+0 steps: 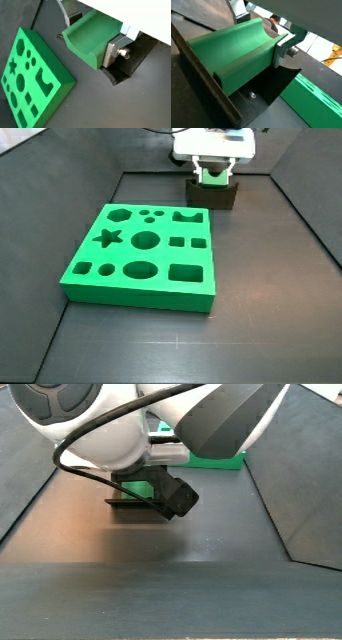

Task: Pick up the arch object. Move up. Place the arch object on the fixture. Regrasp the arch object. Move to above the board. Insert the arch object.
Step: Place the arch object on the fixture, then regrasp the arch object.

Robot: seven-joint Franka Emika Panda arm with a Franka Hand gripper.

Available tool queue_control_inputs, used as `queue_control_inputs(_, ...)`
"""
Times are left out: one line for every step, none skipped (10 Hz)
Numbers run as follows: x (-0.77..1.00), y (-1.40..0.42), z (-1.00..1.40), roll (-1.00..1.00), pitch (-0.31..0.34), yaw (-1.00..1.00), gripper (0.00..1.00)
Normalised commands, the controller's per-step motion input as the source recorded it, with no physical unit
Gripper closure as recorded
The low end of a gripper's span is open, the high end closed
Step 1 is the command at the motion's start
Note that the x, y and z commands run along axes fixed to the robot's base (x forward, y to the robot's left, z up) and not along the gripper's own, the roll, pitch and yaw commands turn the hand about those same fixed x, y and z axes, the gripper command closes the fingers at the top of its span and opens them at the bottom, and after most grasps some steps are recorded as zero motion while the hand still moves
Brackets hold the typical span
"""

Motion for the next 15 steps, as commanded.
queue_control_inputs(0.07,0.14,-0.36,-0.08,-0.032,-0.12,1.0)
queue_control_inputs(0.0,-0.5,-0.17,0.0,0.0,0.0,1.0)
queue_control_inputs(0.0,0.0,0.0,0.0,0.0,0.0,0.0)
queue_control_inputs(0.0,0.0,1.0,0.0,-0.052,-0.04,0.0)
queue_control_inputs(0.0,0.0,1.0,0.0,-0.05,-0.04,0.0)
queue_control_inputs(-0.02,0.0,1.0,0.02,-0.042,-0.01,0.0)
queue_control_inputs(-0.03,0.0,1.0,0.03,-0.039,0.01,0.0)
queue_control_inputs(-0.04,0.01,1.0,0.03,-0.02,0.03,0.0)
queue_control_inputs(-0.04,0.01,0.92,0.02,-0.009,0.03,0.0)
queue_control_inputs(-0.04,0.01,0.67,0.02,0.014,0.04,0.0)
queue_control_inputs(-0.03,0.01,0.42,0.02,0.035,0.03,0.0)
queue_control_inputs(-0.03,0.01,0.22,0.02,0.052,0.03,0.0)
queue_control_inputs(-0.13,-0.74,0.8,1.0,0.068,0.04,0.0)
queue_control_inputs(-0.11,-0.72,0.7,1.0,0.067,0.03,0.0)
queue_control_inputs(-0.12,-0.54,0.52,1.0,0.055,0.03,0.0)
